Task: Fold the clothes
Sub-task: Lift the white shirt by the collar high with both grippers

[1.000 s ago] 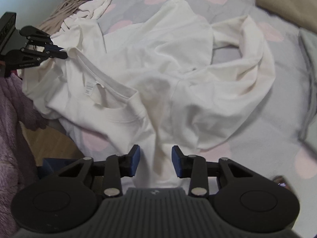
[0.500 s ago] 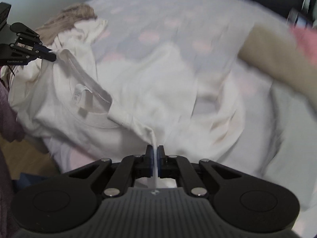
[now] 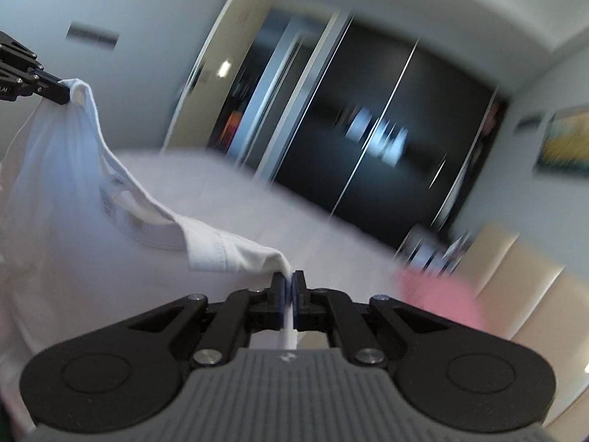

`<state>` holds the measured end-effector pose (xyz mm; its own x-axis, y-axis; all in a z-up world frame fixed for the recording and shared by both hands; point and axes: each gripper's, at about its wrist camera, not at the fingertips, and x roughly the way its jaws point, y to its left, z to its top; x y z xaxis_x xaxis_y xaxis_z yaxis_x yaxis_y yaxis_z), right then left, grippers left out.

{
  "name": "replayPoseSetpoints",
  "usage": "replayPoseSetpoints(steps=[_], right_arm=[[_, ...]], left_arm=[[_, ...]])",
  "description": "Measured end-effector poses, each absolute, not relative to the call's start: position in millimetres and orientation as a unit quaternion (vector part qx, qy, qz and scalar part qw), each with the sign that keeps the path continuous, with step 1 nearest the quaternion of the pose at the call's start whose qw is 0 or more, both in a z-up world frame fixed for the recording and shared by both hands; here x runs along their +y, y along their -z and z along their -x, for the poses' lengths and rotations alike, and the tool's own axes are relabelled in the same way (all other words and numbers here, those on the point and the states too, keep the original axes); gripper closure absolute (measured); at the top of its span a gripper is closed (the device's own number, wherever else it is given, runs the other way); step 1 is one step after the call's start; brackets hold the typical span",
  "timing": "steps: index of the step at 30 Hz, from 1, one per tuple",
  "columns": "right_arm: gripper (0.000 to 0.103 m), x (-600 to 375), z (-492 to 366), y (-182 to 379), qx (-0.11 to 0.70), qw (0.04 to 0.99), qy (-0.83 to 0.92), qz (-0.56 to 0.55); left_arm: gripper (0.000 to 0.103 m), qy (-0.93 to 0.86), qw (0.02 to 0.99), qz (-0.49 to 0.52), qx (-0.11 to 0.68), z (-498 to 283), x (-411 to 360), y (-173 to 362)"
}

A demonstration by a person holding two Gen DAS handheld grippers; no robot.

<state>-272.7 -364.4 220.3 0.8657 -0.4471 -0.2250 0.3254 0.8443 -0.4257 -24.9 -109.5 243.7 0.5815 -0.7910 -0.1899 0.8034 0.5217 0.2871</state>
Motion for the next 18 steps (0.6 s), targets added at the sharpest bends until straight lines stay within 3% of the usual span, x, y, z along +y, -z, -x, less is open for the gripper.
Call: replayPoseSetpoints(steps=[8,18], right_arm=[[0.099,-324.9,326.3,-325.3,0.033,0.938,0.246,0.24],[0.099,-284.4,370.9,-388.8,-0.073,0.91,0.283,0.295]], left_arm=[[0.102,0.426,0.886,-0.111,-0.146,90.4,-70.0,-338.2],[0.102,0.402,0.881,-0.1,-0.228,140.7,-52.4,-392.9]])
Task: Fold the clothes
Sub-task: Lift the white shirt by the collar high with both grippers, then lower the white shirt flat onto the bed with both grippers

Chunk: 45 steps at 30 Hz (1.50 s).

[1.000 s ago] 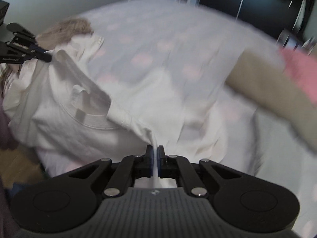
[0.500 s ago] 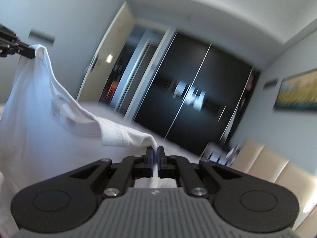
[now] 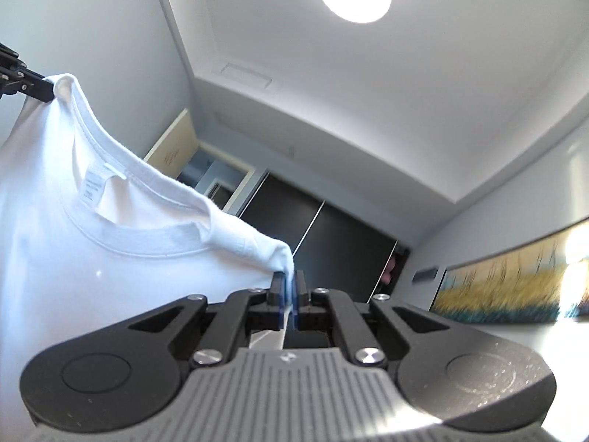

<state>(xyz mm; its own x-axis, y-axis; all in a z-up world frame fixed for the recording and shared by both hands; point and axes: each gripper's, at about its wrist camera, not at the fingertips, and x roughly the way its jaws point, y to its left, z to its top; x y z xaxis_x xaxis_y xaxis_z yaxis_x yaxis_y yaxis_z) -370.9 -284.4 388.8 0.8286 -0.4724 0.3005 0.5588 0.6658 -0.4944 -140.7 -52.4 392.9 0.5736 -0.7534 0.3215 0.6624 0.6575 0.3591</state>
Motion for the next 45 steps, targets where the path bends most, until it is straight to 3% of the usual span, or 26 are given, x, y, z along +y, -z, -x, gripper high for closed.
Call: replayPoseSetpoints(steps=[5,11,29,37,42,45], right_arm=[[0.098,-280.7,372.3,-405.1,-0.087,0.905,0.283,0.307],[0.098,-312.3,330.9,-381.7,-0.034,0.916,0.27,0.294],[0.102,-488.6,83.4,-188.8,0.21,0.922,0.253,0.206],[0.101,-590.4,5.6,-81.8,0.338,0.916,0.202,0.073],[0.096,-624.0,-18.6,9.5,0.407,0.901,0.149,-0.006],[0.078,-625.2,-13.5,49.0,0.421,0.897,0.118,-0.058]], left_arm=[[0.102,0.388,0.882,-0.109,-0.247,142.9,-48.9,-407.2],[0.102,0.394,0.891,-0.148,-0.17,99.7,-83.8,-391.4],[0.101,0.373,0.882,-0.269,0.1,-141.6,-263.8,-189.3],[0.102,0.362,0.845,-0.335,0.204,-238.5,-324.7,-63.6],[0.102,0.345,0.83,-0.354,0.26,-279.2,-333.0,2.4],[0.102,0.341,0.825,-0.35,0.285,-294.7,-328.6,24.7]])
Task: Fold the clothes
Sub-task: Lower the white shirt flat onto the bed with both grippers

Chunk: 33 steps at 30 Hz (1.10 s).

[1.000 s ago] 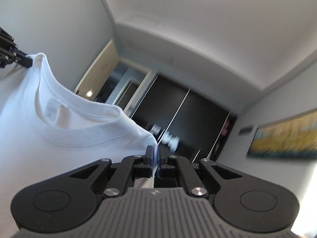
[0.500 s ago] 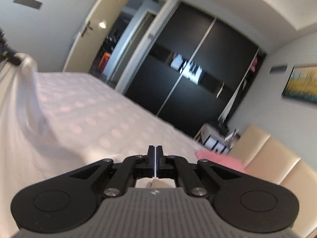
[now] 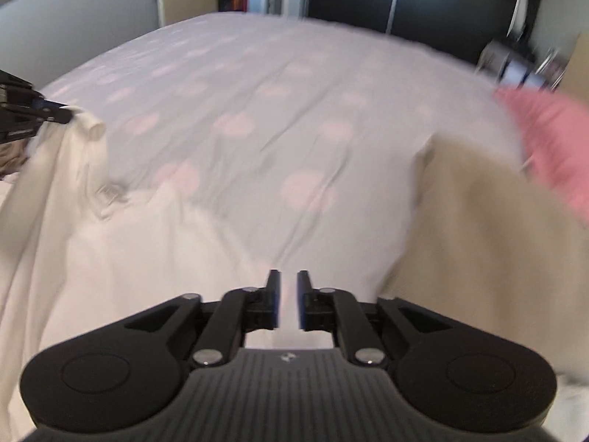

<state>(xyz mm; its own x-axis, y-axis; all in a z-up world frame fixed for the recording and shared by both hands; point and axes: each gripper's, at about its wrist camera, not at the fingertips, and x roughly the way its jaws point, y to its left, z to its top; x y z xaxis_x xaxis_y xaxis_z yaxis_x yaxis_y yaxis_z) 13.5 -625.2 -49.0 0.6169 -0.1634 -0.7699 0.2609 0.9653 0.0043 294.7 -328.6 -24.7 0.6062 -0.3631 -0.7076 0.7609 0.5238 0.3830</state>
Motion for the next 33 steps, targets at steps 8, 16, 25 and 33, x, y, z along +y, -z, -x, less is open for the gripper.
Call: replayPoseSetpoints(steps=[8,16,25,33], right_arm=[[0.053,-626.9,-45.8,92.3,0.403,0.899,0.062,-0.162],[0.1,-613.6,-51.9,78.1,0.396,0.898,0.098,-0.163],[0.103,-649.3,-2.5,-19.8,0.328,0.906,0.26,-0.067],[0.066,-676.9,-0.2,26.1,0.378,0.893,0.176,-0.172]], left_arm=[[0.102,0.338,0.819,-0.347,0.308,-316.2,-336.1,48.0],[0.102,0.332,0.828,-0.333,0.305,-316.8,-329.3,42.0],[0.102,0.375,0.841,-0.296,0.256,-295.3,-352.7,2.8],[0.102,0.357,0.817,-0.361,0.273,-295.9,-382.5,42.7]])
